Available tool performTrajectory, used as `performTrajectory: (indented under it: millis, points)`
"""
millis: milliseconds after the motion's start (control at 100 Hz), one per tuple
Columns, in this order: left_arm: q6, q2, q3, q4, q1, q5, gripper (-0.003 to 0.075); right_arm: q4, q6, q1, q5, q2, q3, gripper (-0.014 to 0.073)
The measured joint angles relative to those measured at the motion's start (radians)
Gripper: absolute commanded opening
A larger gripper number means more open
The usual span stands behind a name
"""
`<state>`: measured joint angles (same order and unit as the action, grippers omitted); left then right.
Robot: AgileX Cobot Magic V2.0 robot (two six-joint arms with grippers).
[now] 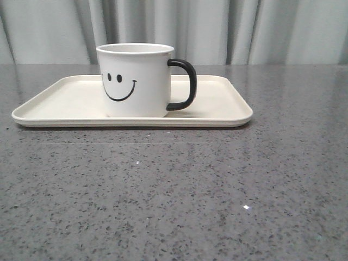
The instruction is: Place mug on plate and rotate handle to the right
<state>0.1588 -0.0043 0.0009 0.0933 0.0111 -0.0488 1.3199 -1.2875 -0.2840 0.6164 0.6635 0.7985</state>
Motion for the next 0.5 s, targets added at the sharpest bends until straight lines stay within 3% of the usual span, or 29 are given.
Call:
performTrajectory:
  millis: [150,290,500]
  points:
    - [0.000,0.000,0.000,0.000,0.000,0.000,-0.0020,0.000,0.000,0.012,-0.007,-0.006,0.000,-0.0066]
    - [0.000,0.000,0.000,0.000,0.000,0.000,-0.0020,0.000,0.000,0.085,-0.057,-0.037,-0.007,-0.0066]
    - [0.000,0.000,0.000,0.000,0.000,0.000,-0.0020,0.014,0.000,0.253,-0.335,-0.124,-0.122,-0.0066]
